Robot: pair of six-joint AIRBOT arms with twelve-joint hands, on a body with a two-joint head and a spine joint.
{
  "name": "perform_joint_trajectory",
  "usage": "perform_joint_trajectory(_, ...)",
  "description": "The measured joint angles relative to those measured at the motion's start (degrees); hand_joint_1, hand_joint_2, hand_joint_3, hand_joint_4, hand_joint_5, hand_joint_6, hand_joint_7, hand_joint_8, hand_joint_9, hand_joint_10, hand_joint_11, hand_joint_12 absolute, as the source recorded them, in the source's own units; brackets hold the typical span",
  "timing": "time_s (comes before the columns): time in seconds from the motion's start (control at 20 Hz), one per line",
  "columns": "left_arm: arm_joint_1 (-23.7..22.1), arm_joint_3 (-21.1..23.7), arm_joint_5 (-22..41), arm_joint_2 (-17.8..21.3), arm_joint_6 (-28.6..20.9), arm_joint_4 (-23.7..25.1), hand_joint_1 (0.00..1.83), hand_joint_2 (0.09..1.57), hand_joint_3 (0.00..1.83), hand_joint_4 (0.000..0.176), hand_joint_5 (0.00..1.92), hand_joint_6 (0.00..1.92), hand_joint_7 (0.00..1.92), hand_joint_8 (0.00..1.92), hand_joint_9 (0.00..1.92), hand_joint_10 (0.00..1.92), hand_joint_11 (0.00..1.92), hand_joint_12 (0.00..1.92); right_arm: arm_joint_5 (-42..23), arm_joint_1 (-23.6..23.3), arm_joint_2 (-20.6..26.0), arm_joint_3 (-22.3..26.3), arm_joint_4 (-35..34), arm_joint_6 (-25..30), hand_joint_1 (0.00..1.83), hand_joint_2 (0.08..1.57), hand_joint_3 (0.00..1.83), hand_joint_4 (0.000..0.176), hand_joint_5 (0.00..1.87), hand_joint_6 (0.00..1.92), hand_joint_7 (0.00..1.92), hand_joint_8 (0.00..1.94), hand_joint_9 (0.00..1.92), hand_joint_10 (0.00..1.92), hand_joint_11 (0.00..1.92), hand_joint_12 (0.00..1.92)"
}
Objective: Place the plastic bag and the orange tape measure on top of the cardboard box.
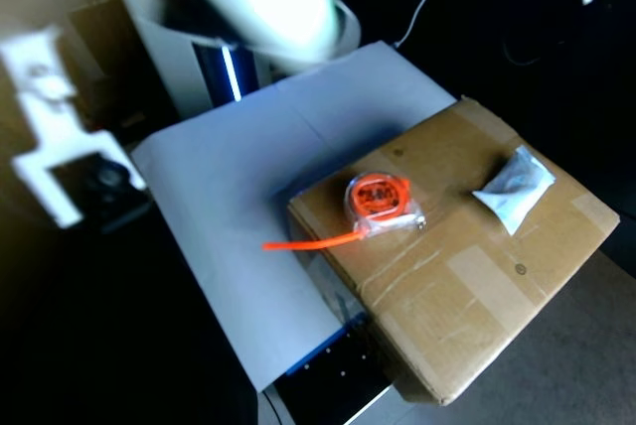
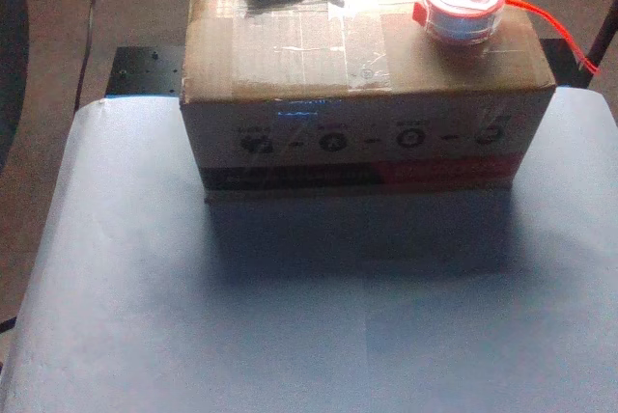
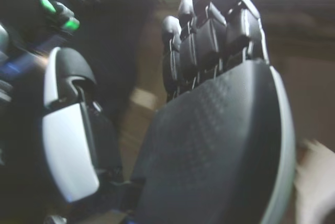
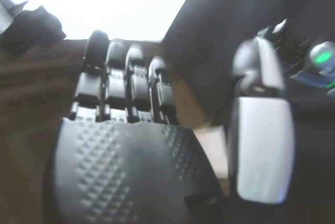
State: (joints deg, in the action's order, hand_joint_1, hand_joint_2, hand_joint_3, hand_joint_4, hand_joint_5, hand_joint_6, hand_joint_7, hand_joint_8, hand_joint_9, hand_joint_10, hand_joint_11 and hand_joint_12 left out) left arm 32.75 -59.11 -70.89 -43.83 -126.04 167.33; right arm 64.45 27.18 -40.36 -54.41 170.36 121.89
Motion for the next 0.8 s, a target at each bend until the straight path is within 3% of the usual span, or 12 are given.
perform_joint_trajectory(0.1,6.08,2.73,-9.62,3.19,-0.07,-2.84,0.73,1.27,0.0,0.107,0.02,0.57,0.19,0.0,0.2,0.37,0.0,1.32,7.39,5.29,2.99,3.41,0.04,0.28,0.7,1.19,0.0,0.114,0.15,0.33,0.28,0.03,0.3,0.14,0.0,0.9)
perform_joint_trajectory(0.15,9.22,3.93,-14.69,4.55,-0.11,-4.24,0.86,1.3,0.0,0.119,0.07,0.31,0.2,0.01,0.34,0.27,0.0,1.23,11.1,7.23,3.96,4.31,-0.11,0.35,0.59,1.23,0.0,0.0,0.22,0.25,0.32,0.01,0.35,0.07,0.0,0.96)
perform_joint_trajectory(0.25,15.93,6.49,-23.69,6.21,2.14,-8.26,1.16,1.29,0.0,0.149,0.2,0.14,0.29,0.01,0.41,0.15,0.0,1.29,15.41,9.31,3.69,3.8,-2.54,0.28,0.73,1.16,0.0,0.0,0.43,0.08,0.48,0.02,0.51,0.1,0.02,1.11)
perform_joint_trajectory(0.3,15.98,7.13,-24.24,6.16,2.6,-8.55,1.33,1.27,0.0,0.069,0.36,0.25,0.29,0.0,0.47,0.1,0.0,1.32,16.41,10.38,3.67,3.78,-3.78,0.28,0.79,1.14,0.0,0.032,0.36,0.02,0.49,0.01,0.51,0.19,0.04,1.2)
perform_joint_trajectory(0.35,15.93,7.19,-24.61,6.16,2.99,-6.45,1.06,1.22,0.0,0.11,0.24,0.17,0.22,0.0,0.26,0.01,0.0,0.97,18.29,12.76,3.61,4.5,-4.76,0.24,0.83,1.12,0.0,0.115,0.42,0.05,0.52,0.02,0.53,0.25,0.11,1.15)
perform_joint_trajectory(0.45,15.85,7.82,-25.53,5.25,3.17,-3.85,0.74,1.27,0.02,0.082,0.09,0.02,0.17,0.0,0.24,0.0,0.0,0.87,25.22,20.59,3.02,5.99,-5.05,0.35,0.69,1.17,0.01,0.106,0.24,0.0,0.42,0.0,0.45,0.23,0.03,1.2)
perform_joint_trajectory(0.5,15.87,7.82,-25.0,3.82,4.81,-3.39,0.75,1.29,0.0,0.097,0.31,0.43,0.24,0.0,0.3,0.01,0.0,0.83,27.43,23.17,1.44,5.92,-7.39,1.11,0.59,1.27,0.0,0.023,0.15,0.96,0.44,0.0,0.43,0.12,0.01,1.14)
perform_joint_trajectory(0.6,15.89,7.82,-24.48,2.56,4.76,-3.26,0.76,1.19,0.0,0.127,0.39,0.81,0.28,0.0,0.3,0.0,0.0,0.84,28.55,23.5,0.72,5.75,-9.66,3.45,0.29,1.37,0.01,0.0,0.24,1.05,0.4,0.0,0.36,0.06,0.0,0.95)
perform_joint_trajectory(0.65,15.93,7.85,-24.55,2.64,3.26,-1.81,0.14,1.36,0.02,0.087,0.08,0.8,0.42,0.04,0.34,0.1,0.0,1.21,29.68,23.5,1.44,5.92,-6.86,6.29,0.01,1.5,0.01,0.099,0.05,0.23,0.1,0.0,0.12,0.01,0.0,0.13)
perform_joint_trajectory(0.7,15.93,7.93,-24.68,2.64,3.3,-1.44,0.03,1.41,0.01,0.133,0.02,0.71,0.41,0.04,0.24,0.47,0.0,1.48,29.86,23.5,1.75,6.21,-5.81,6.45,0.07,1.51,0.0,0.113,0.09,0.14,0.19,0.01,0.19,0.02,0.0,0.43)
perform_joint_trajectory(0.75,15.91,8.57,-24.63,2.62,4.26,-0.39,0.0,1.51,0.02,0.086,0.24,0.82,0.64,0.1,0.43,0.58,0.09,1.54,30.47,23.5,2.12,6.6,-2.8,6.62,0.18,1.54,0.01,0.101,0.37,0.24,0.43,0.07,0.37,0.1,0.0,0.89)
perform_joint_trajectory(0.8,15.13,8.61,-24.24,2.25,6.03,1.95,0.44,1.48,0.02,0.158,0.34,1.64,0.68,0.11,0.41,0.59,0.02,1.54,31.36,23.43,1.75,6.6,-0.96,6.49,0.66,1.39,0.0,0.144,0.52,1.32,0.68,0.17,0.58,0.28,0.08,1.23)
